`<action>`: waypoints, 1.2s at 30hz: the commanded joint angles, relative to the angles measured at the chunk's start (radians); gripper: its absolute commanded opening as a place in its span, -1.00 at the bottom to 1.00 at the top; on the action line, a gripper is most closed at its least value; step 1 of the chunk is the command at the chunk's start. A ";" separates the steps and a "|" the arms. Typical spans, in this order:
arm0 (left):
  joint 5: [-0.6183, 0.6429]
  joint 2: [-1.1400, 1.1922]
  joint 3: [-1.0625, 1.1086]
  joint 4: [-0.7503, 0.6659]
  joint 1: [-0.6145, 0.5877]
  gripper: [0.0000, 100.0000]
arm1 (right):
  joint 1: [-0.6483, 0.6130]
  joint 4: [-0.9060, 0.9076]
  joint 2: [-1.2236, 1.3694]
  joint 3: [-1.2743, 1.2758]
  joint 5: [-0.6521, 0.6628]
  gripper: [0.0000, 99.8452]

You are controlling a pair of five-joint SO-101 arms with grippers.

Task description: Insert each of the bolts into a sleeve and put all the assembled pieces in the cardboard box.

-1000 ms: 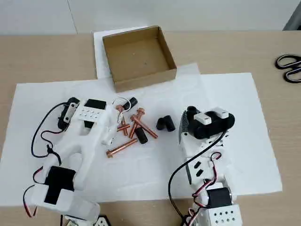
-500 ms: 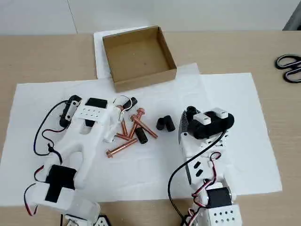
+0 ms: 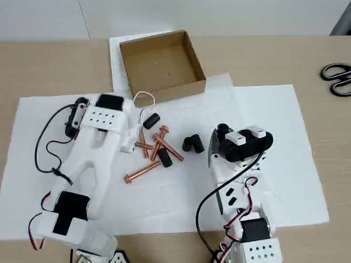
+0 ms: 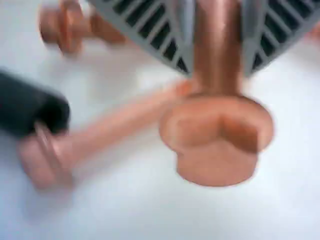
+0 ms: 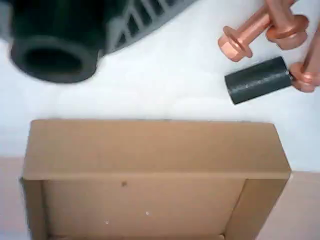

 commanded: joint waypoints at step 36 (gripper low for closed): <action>-0.996 -0.672 -0.239 0.216 -0.094 -0.98 | -0.079 -0.001 -0.021 0.000 -0.003 -0.99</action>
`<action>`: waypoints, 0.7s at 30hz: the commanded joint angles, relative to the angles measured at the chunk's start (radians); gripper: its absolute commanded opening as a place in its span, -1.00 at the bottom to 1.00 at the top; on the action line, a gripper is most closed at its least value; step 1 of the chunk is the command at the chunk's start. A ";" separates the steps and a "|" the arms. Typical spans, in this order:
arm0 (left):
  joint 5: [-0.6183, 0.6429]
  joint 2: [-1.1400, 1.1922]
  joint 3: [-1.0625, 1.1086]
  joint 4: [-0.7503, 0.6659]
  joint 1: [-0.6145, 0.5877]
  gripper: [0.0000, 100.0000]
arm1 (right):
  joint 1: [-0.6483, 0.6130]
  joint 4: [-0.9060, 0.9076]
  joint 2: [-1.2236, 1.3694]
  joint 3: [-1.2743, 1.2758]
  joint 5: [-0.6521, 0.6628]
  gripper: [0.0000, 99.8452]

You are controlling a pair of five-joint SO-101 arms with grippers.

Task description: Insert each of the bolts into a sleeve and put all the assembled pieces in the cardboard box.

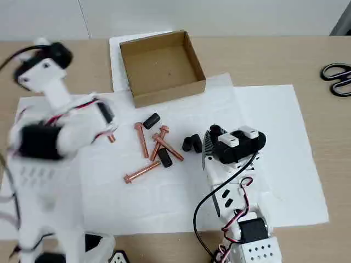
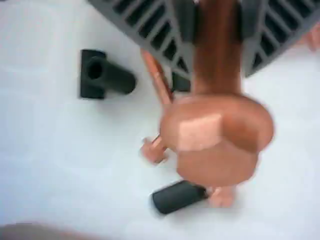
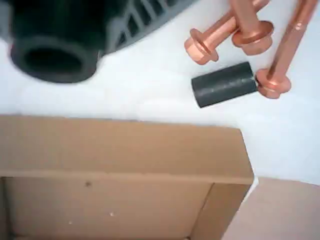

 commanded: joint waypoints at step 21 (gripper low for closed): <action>-0.233 -0.545 0.604 -0.608 0.029 -0.99 | -0.044 -0.001 -0.021 0.000 -0.002 -0.99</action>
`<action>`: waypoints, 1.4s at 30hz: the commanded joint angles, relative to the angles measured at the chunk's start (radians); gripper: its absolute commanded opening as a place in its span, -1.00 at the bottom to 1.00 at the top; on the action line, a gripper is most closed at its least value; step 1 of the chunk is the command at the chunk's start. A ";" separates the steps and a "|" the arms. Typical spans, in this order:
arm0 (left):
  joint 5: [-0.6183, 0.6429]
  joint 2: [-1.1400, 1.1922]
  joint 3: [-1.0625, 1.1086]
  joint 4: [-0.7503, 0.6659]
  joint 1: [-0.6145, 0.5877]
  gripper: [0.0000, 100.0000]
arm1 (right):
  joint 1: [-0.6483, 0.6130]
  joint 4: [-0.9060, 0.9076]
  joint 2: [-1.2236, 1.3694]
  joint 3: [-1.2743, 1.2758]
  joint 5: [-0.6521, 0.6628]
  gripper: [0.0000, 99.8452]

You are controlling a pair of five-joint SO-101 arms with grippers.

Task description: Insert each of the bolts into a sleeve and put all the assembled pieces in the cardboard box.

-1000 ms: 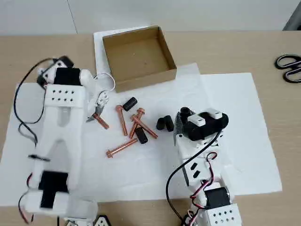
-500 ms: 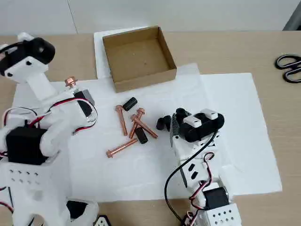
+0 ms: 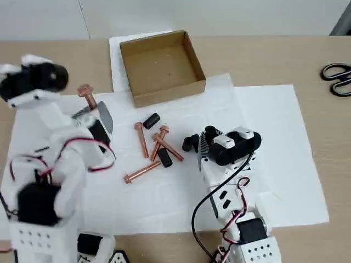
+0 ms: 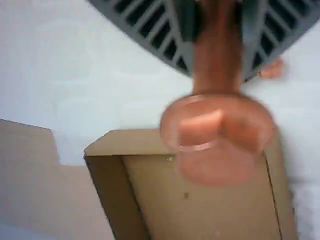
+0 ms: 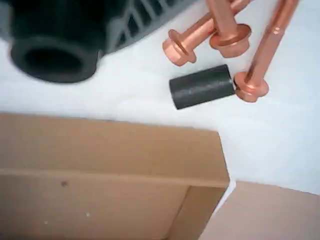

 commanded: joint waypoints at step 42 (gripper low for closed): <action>-0.123 -0.494 0.716 -0.997 0.224 -0.99 | -0.231 -0.367 -0.022 0.005 0.331 -0.99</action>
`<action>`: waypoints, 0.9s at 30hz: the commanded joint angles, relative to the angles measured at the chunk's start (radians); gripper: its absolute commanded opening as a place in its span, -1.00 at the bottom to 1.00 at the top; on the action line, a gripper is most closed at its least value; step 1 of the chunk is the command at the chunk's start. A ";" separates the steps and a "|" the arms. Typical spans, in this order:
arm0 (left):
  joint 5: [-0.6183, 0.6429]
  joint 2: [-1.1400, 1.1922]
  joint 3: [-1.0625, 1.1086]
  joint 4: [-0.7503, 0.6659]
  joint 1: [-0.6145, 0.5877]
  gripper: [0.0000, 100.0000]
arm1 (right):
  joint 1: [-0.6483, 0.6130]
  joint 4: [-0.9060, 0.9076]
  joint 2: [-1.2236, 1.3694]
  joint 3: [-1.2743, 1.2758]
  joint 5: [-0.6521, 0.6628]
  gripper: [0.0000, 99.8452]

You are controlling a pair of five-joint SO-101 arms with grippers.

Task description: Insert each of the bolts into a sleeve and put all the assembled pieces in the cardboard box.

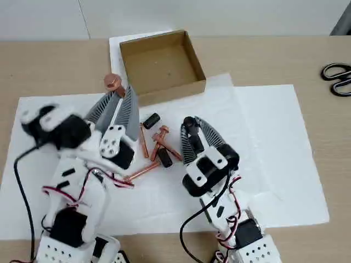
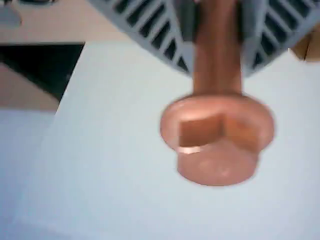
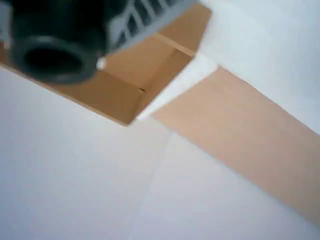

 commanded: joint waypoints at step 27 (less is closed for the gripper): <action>0.084 -0.078 -0.071 0.078 0.160 -0.99 | -0.094 -0.018 -0.019 0.005 -0.126 -0.99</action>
